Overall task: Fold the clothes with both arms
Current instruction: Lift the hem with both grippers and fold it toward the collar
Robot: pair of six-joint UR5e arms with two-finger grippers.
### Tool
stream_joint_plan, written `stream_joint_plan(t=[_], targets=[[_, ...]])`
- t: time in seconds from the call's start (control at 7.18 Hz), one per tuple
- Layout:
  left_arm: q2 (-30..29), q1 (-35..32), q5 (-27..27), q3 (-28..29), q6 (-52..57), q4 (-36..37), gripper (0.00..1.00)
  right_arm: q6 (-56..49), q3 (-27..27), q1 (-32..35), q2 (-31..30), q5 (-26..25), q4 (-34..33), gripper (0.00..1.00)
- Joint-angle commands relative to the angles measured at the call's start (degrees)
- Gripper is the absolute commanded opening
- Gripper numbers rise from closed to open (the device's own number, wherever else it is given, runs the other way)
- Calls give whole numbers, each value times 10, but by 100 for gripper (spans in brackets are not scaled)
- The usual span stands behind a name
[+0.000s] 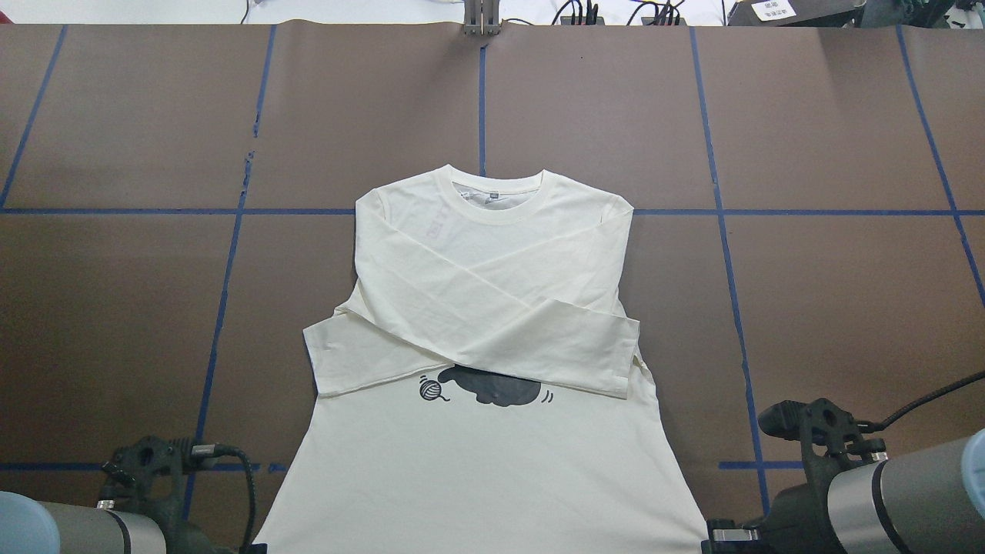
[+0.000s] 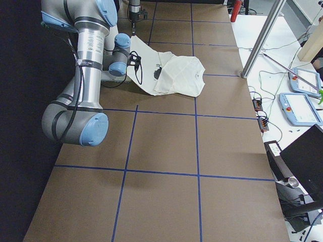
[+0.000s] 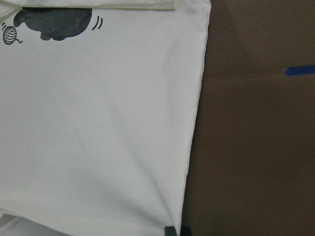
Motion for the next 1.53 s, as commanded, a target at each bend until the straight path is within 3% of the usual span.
stream_joint_plan(t=[0.0,0.28,0.56,0.84,0.98,1.25,1.39], targets=[[-23,-1,-14,11,4,2,0,-5,-15,19,34,1,0,0],[-31,-64,-17,12,47,3,0,-9,-56,80,96,4,2,0],[-71,-175,-74,37,84,4,0,-31,-104,161,116,7,71,0],[-166,-282,-104,125,152,46,0,-31,-226,270,136,60,199,0],[-197,-321,-105,159,177,62,0,-31,-264,304,169,63,212,0],[-204,-387,-132,197,243,61,0,-31,-331,345,224,69,213,0],[-212,-389,-131,234,252,49,0,-35,-386,374,266,76,213,0]])
